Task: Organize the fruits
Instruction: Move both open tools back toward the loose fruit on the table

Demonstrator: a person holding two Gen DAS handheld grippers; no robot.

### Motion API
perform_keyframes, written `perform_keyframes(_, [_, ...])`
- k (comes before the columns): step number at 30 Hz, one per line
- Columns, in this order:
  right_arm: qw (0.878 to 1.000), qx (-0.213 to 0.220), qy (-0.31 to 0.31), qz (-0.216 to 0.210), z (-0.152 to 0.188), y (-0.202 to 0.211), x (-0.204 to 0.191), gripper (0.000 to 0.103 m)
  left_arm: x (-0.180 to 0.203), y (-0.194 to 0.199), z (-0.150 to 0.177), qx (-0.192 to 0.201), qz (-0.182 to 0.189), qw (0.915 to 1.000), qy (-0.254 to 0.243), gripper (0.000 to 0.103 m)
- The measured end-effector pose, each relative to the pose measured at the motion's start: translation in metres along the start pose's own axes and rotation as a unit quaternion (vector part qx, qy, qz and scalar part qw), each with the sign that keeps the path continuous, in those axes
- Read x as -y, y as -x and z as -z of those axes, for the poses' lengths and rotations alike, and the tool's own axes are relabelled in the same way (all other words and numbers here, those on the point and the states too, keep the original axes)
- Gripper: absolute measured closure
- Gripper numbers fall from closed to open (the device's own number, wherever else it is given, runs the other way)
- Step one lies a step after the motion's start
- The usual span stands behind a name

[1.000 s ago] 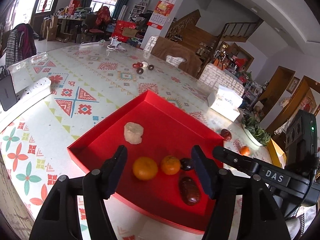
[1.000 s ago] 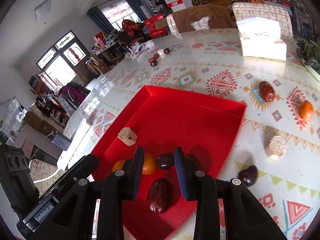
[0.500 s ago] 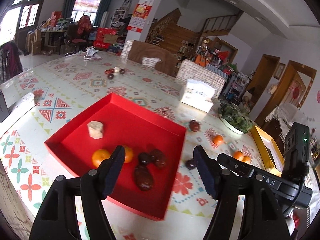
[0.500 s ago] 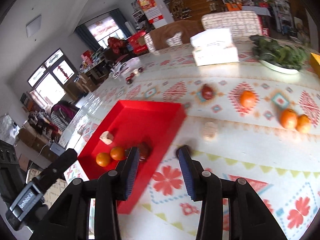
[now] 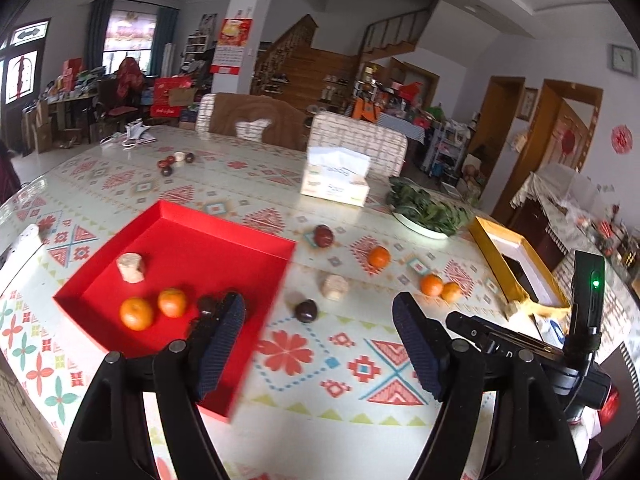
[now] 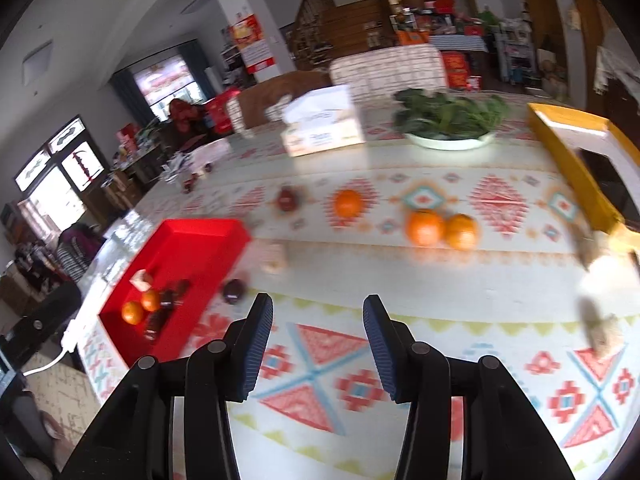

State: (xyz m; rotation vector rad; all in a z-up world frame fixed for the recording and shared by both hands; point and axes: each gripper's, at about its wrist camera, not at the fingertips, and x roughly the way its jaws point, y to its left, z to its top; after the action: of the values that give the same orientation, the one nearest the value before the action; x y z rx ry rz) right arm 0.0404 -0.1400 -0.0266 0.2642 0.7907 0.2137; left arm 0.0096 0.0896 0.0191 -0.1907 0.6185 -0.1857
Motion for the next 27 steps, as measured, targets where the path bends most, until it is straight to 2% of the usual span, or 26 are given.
perform_keyframes(5, [0.999, 0.002, -0.027, 0.03, 0.003, 0.013, 0.048, 0.051, 0.015, -0.011, 0.004, -0.02, 0.013, 0.9997, -0.007, 0.027])
perform_keyframes(15, [0.987, 0.051, -0.122, 0.094, 0.001, 0.079, 0.164, 0.051, 0.03, -0.042, 0.011, -0.055, 0.022, 0.9982, -0.009, 0.027])
perform_keyframes(21, [0.981, 0.053, -0.15, 0.106, 0.011, 0.089, 0.194, 0.051, 0.039, -0.058, 0.01, -0.065, 0.027, 0.9974, -0.018, 0.027])
perform_keyframes(27, [0.983, 0.019, -0.146, 0.113, 0.02, 0.064, 0.196, 0.051, 0.065, -0.09, 0.0, -0.08, 0.06, 0.9939, -0.046, 0.027])
